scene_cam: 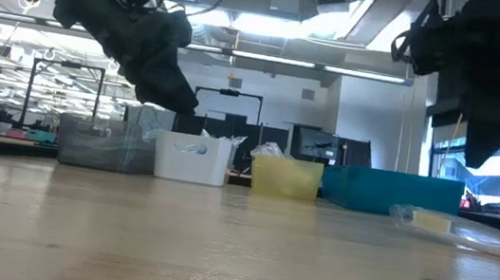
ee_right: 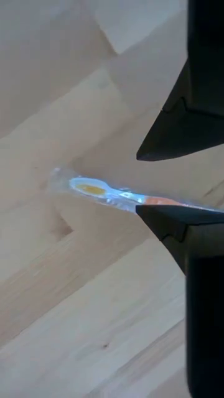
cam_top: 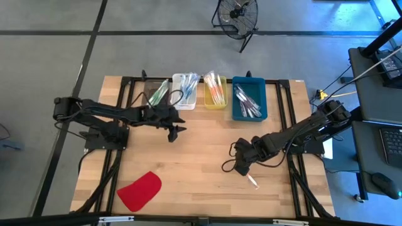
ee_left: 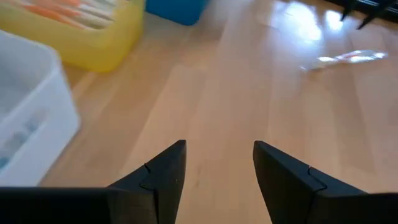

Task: Pick & Place Toothbrushes
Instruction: Put the orange toothbrush into the yellow bin

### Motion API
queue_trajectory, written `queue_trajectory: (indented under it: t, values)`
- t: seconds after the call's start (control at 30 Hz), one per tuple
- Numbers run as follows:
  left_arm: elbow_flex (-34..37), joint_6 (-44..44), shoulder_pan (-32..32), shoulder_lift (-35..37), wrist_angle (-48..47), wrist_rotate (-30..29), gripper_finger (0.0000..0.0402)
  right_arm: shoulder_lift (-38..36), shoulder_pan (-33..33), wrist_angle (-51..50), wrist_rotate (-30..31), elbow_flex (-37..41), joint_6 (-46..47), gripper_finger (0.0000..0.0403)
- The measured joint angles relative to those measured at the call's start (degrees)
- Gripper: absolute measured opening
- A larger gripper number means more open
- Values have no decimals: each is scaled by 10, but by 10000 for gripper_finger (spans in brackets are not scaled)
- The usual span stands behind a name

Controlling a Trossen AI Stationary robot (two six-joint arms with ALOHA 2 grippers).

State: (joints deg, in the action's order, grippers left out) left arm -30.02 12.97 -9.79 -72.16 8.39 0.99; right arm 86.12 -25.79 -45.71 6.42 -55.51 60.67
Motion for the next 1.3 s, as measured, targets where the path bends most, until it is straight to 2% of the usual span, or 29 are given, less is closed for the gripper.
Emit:
queue_trajectory:
  t: [0.33,0.53,0.7,1.03,1.3]
  values:
    - [3,4,60,0,11,-1,184,46,-44,10,0,0,96,183]
    - [3,4,68,0,13,-1,181,79,-57,15,-19,0,131,220]
    - [3,4,68,0,13,-2,180,100,-60,32,-34,0,139,232]
    - [3,4,68,0,13,-2,180,141,-60,49,-60,0,152,201]
    - [3,4,68,0,13,-2,178,148,-60,41,-58,-1,188,141]
